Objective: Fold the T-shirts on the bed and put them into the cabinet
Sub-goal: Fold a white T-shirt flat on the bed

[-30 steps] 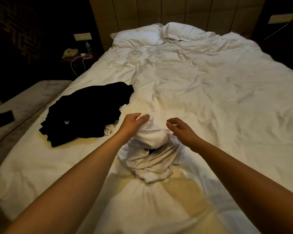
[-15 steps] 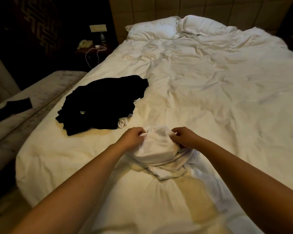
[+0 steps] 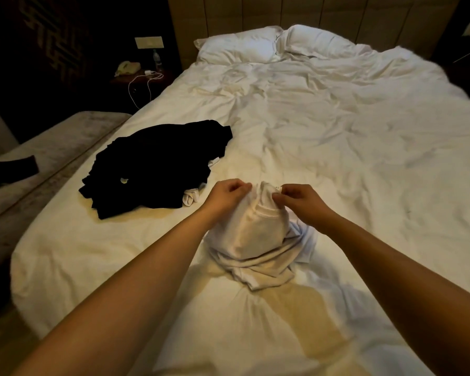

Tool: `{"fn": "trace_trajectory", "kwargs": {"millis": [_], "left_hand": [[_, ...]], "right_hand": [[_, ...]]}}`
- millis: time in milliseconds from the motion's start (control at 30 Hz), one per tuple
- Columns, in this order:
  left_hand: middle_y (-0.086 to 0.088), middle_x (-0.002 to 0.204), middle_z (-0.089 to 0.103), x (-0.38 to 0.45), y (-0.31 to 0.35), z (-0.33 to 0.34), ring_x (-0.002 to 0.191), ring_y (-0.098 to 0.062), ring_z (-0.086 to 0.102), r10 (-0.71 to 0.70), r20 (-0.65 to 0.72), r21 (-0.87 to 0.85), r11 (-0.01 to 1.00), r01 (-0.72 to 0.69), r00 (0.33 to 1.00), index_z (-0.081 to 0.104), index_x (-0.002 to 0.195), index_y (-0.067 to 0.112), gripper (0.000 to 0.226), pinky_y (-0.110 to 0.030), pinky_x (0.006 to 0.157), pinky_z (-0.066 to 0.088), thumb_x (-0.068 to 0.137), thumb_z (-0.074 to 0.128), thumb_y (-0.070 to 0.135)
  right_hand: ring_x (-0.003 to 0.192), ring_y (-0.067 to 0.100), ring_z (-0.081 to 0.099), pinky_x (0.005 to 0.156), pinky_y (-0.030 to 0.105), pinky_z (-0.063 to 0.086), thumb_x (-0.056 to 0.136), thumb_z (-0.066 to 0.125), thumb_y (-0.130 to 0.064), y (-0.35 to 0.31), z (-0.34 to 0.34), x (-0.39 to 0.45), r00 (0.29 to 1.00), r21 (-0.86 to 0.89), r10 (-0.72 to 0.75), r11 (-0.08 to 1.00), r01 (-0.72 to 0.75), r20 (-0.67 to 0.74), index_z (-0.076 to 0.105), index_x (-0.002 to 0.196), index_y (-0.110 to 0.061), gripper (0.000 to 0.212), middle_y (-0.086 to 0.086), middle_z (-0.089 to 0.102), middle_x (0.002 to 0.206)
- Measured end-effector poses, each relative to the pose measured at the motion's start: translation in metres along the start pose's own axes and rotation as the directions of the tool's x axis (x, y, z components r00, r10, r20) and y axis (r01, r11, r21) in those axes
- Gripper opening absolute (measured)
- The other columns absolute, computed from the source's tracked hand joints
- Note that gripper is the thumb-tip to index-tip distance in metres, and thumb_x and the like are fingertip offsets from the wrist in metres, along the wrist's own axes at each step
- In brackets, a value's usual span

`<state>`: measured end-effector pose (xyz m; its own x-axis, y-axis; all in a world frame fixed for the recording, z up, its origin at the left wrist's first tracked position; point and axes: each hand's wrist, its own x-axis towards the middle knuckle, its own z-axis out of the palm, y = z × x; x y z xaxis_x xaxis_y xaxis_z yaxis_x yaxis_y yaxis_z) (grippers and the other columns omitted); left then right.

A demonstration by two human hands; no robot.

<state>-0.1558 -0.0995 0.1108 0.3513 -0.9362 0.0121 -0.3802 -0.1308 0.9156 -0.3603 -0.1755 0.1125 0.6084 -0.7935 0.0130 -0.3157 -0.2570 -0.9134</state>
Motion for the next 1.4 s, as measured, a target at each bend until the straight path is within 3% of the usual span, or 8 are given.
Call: {"fn": "trace_trajectory", "kwargs": {"millis": [167, 300, 500, 800, 933, 1033, 1167, 1400], "left_hand": [[0.005, 0.077, 0.056, 0.006, 0.002, -0.009, 0.072, -0.007, 0.051, -0.005, -0.272, -0.09, 0.996, -0.02, 0.962, 0.059, 0.086, 0.015, 0.025, -0.022, 0.068, 0.04, 0.103, 0.051, 0.032], [0.006, 0.08, 0.055, -0.003, -0.005, -0.016, 0.075, -0.004, 0.05, 0.063, -0.265, -0.01, 0.998, -0.069, 0.962, 0.058, 0.09, 0.011, 0.023, -0.019, 0.069, 0.039, 0.105, 0.049, 0.026], [0.006, 0.062, 0.048, -0.014, -0.02, -0.027, 0.054, -0.002, 0.044, 0.098, -0.187, 0.119, 0.99, -0.077, 0.977, 0.059, 0.076, 0.02, 0.026, -0.023, 0.058, 0.034, 0.097, 0.063, 0.035], [0.003, 0.07, 0.052, -0.031, -0.049, -0.061, 0.066, -0.008, 0.048, 0.069, -0.286, 0.097, 0.994, -0.042, 0.956, 0.057, 0.084, 0.01, 0.025, -0.026, 0.064, 0.038, 0.099, 0.062, 0.029], [0.002, 0.072, 0.054, -0.035, -0.063, -0.076, 0.066, -0.008, 0.047, 0.031, -0.337, 0.086, 0.996, -0.002, 0.941, 0.058, 0.084, 0.009, 0.025, -0.015, 0.06, 0.036, 0.1, 0.06, 0.028], [0.001, 0.07, 0.05, -0.036, -0.071, -0.084, 0.063, -0.009, 0.044, -0.02, -0.395, 0.055, 0.997, 0.045, 0.918, 0.055, 0.081, 0.009, 0.028, -0.015, 0.057, 0.034, 0.101, 0.058, 0.028], [0.001, 0.07, 0.049, -0.034, -0.079, -0.091, 0.064, -0.01, 0.043, -0.111, -0.453, -0.049, 0.994, 0.1, 0.884, 0.056, 0.084, 0.006, 0.03, -0.013, 0.052, 0.033, 0.102, 0.055, 0.03], [0.003, 0.065, 0.037, -0.037, -0.078, -0.09, 0.055, -0.004, 0.032, -0.084, -0.453, -0.113, 0.993, 0.037, 0.887, 0.05, 0.08, 0.011, 0.032, -0.016, 0.049, 0.026, 0.105, 0.05, 0.031]], "right_hand": [[0.087, 0.017, 0.058, 0.078, 0.026, 0.043, 0.096, 0.059, -0.042, 0.009, 0.003, -0.004, 0.988, -0.138, 0.136, 0.983, -0.124, 0.079, 0.072, 0.098, -0.007, 0.037, 0.005, 0.069, 0.096], [0.066, 0.01, 0.051, 0.064, 0.02, 0.04, 0.093, 0.059, -0.053, 0.016, 0.007, -0.011, 0.956, -0.212, 0.259, 0.951, -0.226, 0.14, 0.065, 0.064, -0.014, 0.049, -0.009, 0.058, 0.063], [0.1, 0.02, 0.064, 0.092, 0.028, 0.046, 0.099, 0.056, -0.038, 0.016, 0.009, -0.008, 0.979, -0.114, 0.177, 0.98, -0.165, 0.105, 0.075, 0.099, -0.012, 0.032, 0.004, 0.07, 0.111], [0.06, 0.016, 0.057, 0.056, 0.022, 0.049, 0.101, 0.055, -0.029, 0.017, 0.028, -0.01, 0.927, -0.196, 0.261, 0.957, -0.213, 0.27, 0.058, 0.115, -0.02, 0.017, 0.003, 0.066, 0.078], [0.095, 0.016, 0.06, 0.085, 0.026, 0.049, 0.094, 0.063, -0.041, 0.022, 0.027, -0.003, 0.947, -0.41, 0.194, 0.909, -0.074, 0.258, 0.067, 0.109, -0.032, 0.018, -0.003, 0.064, 0.102], [0.11, 0.017, 0.055, 0.095, 0.03, 0.045, 0.091, 0.066, -0.047, 0.025, 0.032, -0.001, 0.969, -0.322, 0.165, 0.942, -0.1, 0.184, 0.069, 0.1, -0.029, 0.02, -0.004, 0.058, 0.119], [0.087, 0.016, 0.065, 0.065, 0.021, 0.054, 0.087, 0.07, -0.048, 0.017, 0.038, -0.003, 0.964, -0.208, 0.161, 0.971, -0.116, 0.212, 0.066, 0.108, -0.024, 0.032, 0.0, 0.068, 0.103], [0.076, 0.014, 0.057, 0.073, 0.023, 0.046, 0.097, 0.053, -0.011, -0.001, 0.047, 0.003, 0.994, -0.038, 0.073, 0.997, -0.07, 0.075, 0.07, 0.088, -0.006, 0.02, 0.002, 0.066, 0.084]]}}
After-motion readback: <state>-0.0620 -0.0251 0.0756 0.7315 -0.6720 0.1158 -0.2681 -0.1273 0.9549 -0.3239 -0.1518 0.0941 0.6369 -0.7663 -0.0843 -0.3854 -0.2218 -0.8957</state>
